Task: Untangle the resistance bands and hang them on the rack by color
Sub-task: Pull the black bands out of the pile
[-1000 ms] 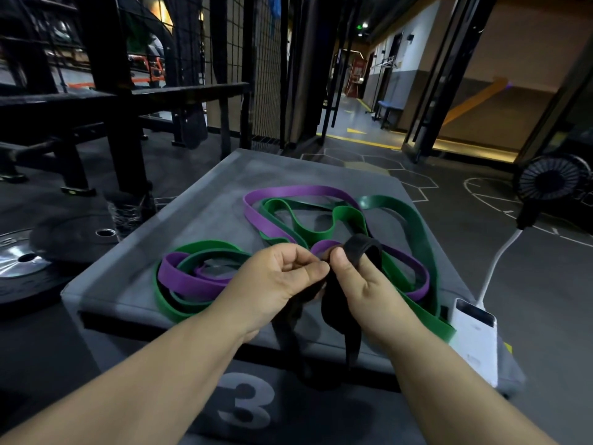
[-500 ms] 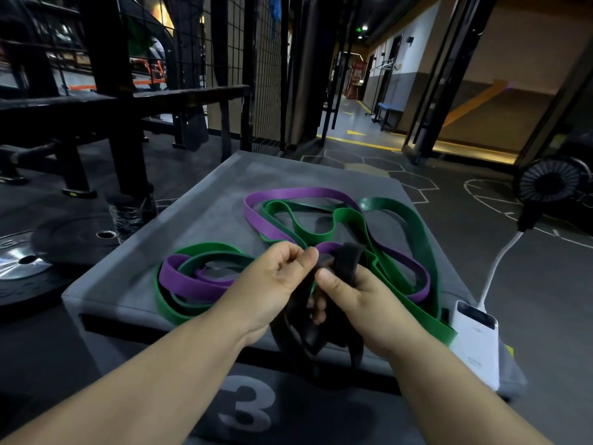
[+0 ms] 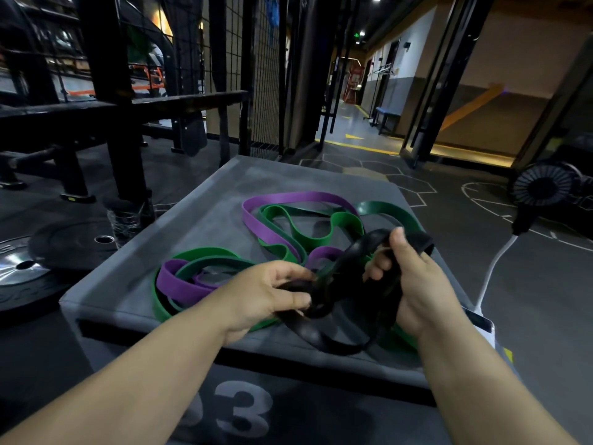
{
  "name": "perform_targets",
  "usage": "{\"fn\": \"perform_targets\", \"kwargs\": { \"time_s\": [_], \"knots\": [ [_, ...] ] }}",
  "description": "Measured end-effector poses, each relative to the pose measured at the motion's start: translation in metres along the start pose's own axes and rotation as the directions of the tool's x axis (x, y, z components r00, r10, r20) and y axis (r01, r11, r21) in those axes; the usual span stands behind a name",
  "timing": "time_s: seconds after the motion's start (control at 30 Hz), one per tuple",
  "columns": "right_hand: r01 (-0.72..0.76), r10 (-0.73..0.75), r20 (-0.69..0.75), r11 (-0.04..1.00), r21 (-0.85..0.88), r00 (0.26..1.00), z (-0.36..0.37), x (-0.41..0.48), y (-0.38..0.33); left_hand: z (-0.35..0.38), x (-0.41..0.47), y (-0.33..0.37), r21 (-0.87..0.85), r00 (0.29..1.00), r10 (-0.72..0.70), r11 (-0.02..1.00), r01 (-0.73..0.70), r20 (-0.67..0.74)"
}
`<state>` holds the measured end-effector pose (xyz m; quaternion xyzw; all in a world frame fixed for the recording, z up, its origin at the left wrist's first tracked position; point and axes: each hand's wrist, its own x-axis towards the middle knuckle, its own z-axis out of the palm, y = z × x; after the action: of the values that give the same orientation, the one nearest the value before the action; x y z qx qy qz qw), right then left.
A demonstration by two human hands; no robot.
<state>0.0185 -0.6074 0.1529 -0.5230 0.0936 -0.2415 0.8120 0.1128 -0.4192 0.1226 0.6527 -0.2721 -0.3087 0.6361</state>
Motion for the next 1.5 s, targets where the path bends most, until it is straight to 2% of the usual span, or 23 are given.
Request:
{"fn": "perform_targets", "kwargs": {
  "time_s": [0.07, 0.17, 0.3, 0.43, 0.53, 0.63, 0.7, 0.8, 0.83, 1.0, 1.07, 1.1, 1.2, 1.3, 1.4, 1.5],
  "knots": [
    [0.017, -0.012, -0.081, 0.998, 0.052, 0.997, -0.005, 0.002, -0.007, -0.002, 0.000, 0.003, -0.110, 0.999, -0.041, 0.993, 0.037, -0.028],
    [0.043, -0.027, -0.149, 0.994, 0.099, 0.988, -0.007, 0.005, -0.012, 0.000, 0.001, 0.003, -0.180, 0.993, -0.092, 0.981, 0.077, -0.077],
    [0.073, -0.036, -0.192, 0.979, 0.192, 0.981, -0.005, 0.005, -0.015, 0.003, 0.004, 0.002, -0.215, 0.978, -0.149, 0.970, 0.117, -0.143],
    [0.079, -0.023, -0.227, 0.967, 0.243, 0.974, -0.004, 0.005, -0.015, 0.000, 0.007, 0.003, -0.396, 0.964, -0.229, 0.904, 0.159, -0.137],
    [0.118, -0.032, -0.257, 0.937, 0.328, 0.966, -0.007, 0.008, -0.022, -0.004, 0.011, 0.000, -0.458, 0.925, -0.304, 0.872, 0.174, -0.229],
    [0.127, -0.041, -0.264, 0.939, 0.320, 0.964, -0.011, 0.010, -0.022, 0.000, 0.011, -0.001, -0.307, 0.936, -0.251, 0.936, 0.171, -0.246],
    [0.113, -0.036, -0.234, 0.939, 0.326, 0.972, -0.010, 0.010, -0.018, 0.004, 0.009, -0.005, -0.061, 0.962, -0.193, 0.981, 0.185, -0.192],
    [0.068, -0.006, -0.201, 0.951, 0.303, 0.980, -0.004, 0.006, -0.013, 0.009, 0.005, -0.011, 0.282, 0.987, -0.143, 0.946, 0.158, -0.071],
    [0.059, 0.002, -0.195, 0.949, 0.309, 0.981, -0.001, 0.005, -0.011, 0.011, 0.004, -0.013, 0.339, 0.992, -0.122, 0.932, 0.129, -0.042],
    [0.009, 0.028, -0.118, 0.954, 0.301, 0.993, 0.015, -0.002, 0.000, 0.025, 0.003, -0.017, 0.369, 0.989, 0.048, 0.924, -0.099, 0.143],
    [-0.018, 0.053, -0.106, 0.953, 0.303, 0.993, 0.018, -0.003, 0.005, 0.030, 0.003, -0.020, 0.338, 0.971, 0.077, 0.929, -0.151, 0.224],
    [-0.033, 0.067, -0.104, 0.953, 0.300, 0.992, 0.019, -0.003, 0.006, 0.034, 0.002, -0.021, 0.296, 0.967, 0.056, 0.946, -0.131, 0.247],
    [-0.061, 0.093, -0.107, 0.960, 0.273, 0.990, 0.016, -0.001, 0.008, 0.038, 0.002, -0.028, 0.090, 0.970, -0.046, 0.996, 0.025, 0.237],
    [-0.041, 0.076, -0.149, 0.974, 0.224, 0.986, 0.012, 0.001, 0.010, 0.040, 0.001, -0.028, -0.127, 0.966, -0.072, 0.986, 0.107, 0.249],
    [0.007, 0.015, -0.137, 0.988, 0.154, 0.990, 0.012, 0.001, 0.010, 0.043, 0.000, -0.024, -0.120, 0.989, -0.059, 0.990, 0.075, 0.134],
    [0.075, -0.065, -0.096, 0.992, 0.106, 0.993, 0.014, 0.000, 0.008, 0.041, 0.002, -0.023, -0.184, 0.997, -0.067, 0.980, 0.073, 0.039]
  ]
}}
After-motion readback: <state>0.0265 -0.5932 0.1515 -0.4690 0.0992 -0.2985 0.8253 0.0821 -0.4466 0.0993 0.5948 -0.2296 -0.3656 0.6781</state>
